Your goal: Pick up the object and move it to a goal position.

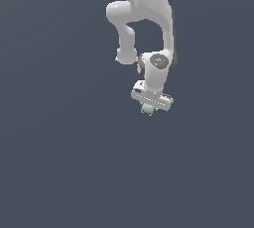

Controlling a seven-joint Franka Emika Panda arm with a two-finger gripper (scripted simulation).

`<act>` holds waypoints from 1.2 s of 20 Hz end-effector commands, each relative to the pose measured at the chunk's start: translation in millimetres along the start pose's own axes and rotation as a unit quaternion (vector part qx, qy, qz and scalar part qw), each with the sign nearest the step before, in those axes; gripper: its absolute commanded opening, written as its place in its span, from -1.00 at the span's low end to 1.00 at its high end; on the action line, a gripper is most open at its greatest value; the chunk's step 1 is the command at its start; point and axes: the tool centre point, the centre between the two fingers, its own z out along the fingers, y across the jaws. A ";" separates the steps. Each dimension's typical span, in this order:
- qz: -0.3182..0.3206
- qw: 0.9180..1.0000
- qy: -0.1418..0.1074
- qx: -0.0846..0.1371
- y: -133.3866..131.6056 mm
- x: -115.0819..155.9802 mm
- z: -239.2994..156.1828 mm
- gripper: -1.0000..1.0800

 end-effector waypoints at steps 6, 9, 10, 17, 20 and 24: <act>0.000 1.000 0.000 0.000 -3.3 22.7 -29.8 -1.00; 0.000 1.000 0.000 0.000 -5.4 37.2 -48.3 -1.00; 0.000 1.000 0.000 0.000 -6.2 42.5 -55.2 -1.00; 0.000 1.000 0.000 0.000 -13.2 85.3 -109.5 -1.00; 0.000 1.000 0.000 0.000 -16.5 103.8 -132.4 -1.00; 0.000 1.000 0.000 0.000 -20.5 124.4 -157.3 -1.00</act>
